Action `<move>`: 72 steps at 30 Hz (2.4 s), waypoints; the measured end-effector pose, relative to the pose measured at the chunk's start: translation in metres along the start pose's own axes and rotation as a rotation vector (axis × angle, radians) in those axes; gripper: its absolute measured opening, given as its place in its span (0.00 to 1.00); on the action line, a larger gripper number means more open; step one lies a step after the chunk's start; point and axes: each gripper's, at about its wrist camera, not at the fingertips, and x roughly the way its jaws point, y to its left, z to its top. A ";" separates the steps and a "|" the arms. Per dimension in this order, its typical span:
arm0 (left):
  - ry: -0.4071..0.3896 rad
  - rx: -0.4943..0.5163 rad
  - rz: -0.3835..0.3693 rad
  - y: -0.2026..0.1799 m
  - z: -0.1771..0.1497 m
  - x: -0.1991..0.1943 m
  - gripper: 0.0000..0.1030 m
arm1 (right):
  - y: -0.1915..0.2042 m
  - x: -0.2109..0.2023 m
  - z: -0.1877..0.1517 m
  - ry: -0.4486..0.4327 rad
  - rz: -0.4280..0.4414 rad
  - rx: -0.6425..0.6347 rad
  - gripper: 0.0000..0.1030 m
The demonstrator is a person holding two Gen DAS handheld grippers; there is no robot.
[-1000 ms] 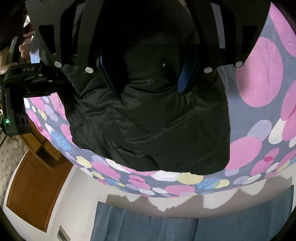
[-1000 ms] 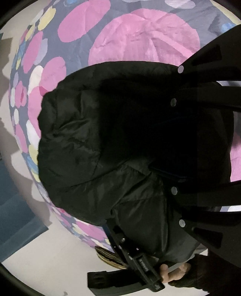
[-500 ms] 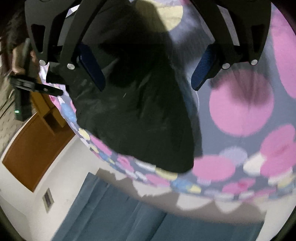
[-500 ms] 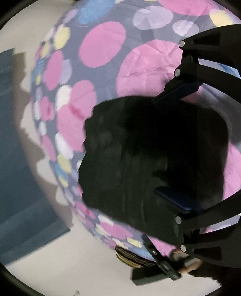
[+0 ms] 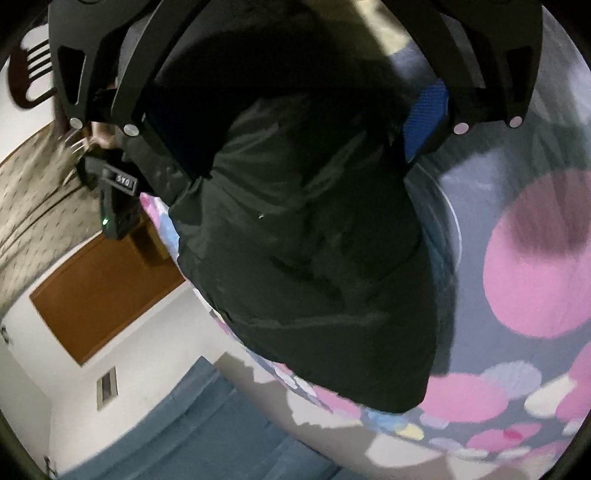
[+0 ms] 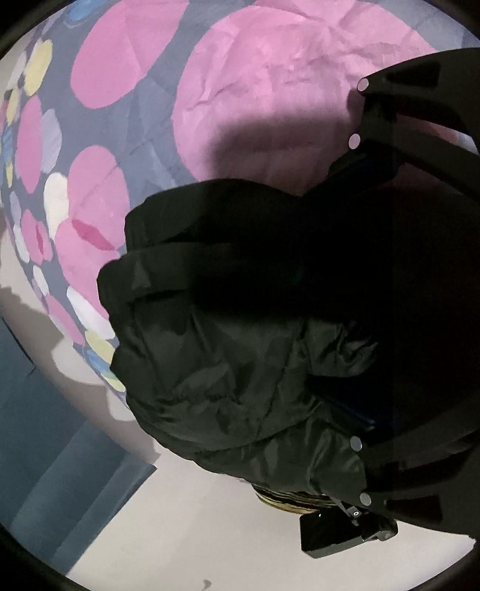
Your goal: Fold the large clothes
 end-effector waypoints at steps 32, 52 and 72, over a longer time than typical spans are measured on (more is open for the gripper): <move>-0.138 -0.048 0.202 0.104 0.026 -0.104 0.96 | 0.138 0.114 0.040 0.086 0.094 -0.131 0.84; -0.155 -0.037 0.223 0.110 0.026 -0.112 0.96 | 0.138 0.124 0.033 0.083 0.129 -0.118 0.84; -0.182 -0.007 0.324 0.100 0.024 -0.120 0.96 | 0.120 0.114 0.024 0.046 0.196 -0.038 0.85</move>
